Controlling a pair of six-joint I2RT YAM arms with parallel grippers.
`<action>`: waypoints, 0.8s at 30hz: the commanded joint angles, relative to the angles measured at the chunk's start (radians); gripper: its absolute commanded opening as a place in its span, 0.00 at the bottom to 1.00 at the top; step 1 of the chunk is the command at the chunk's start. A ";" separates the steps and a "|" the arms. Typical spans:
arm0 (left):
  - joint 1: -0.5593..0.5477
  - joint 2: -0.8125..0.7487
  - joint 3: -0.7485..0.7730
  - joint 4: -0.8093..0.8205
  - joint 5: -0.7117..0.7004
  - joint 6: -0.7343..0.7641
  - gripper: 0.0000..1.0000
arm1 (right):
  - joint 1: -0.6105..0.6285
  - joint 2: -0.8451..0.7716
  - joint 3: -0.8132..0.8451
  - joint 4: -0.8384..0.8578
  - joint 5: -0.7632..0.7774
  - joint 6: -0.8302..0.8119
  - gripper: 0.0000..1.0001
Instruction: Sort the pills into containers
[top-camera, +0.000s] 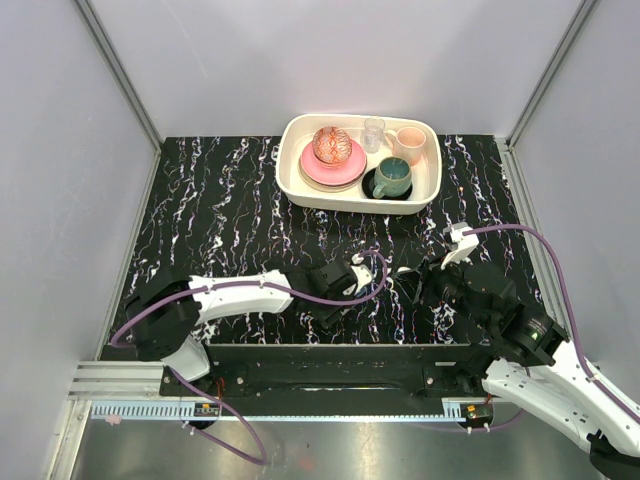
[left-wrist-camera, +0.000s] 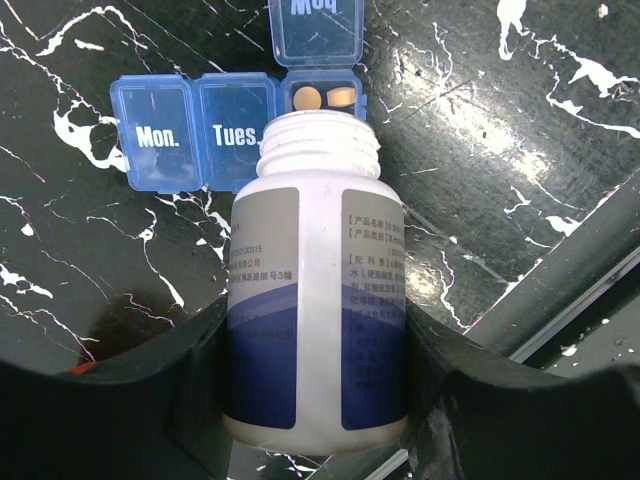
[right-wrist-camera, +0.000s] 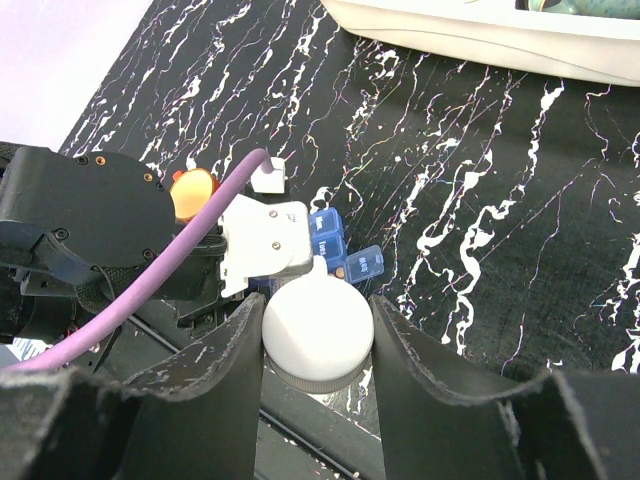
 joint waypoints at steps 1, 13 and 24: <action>0.005 0.000 0.045 -0.006 0.010 0.012 0.00 | 0.006 -0.007 -0.004 0.016 0.027 0.005 0.00; 0.005 -0.001 0.079 -0.066 -0.004 0.023 0.00 | 0.006 -0.013 -0.004 0.015 0.029 0.007 0.00; 0.005 0.012 0.097 -0.096 -0.001 0.030 0.00 | 0.006 -0.019 -0.005 0.016 0.029 0.010 0.00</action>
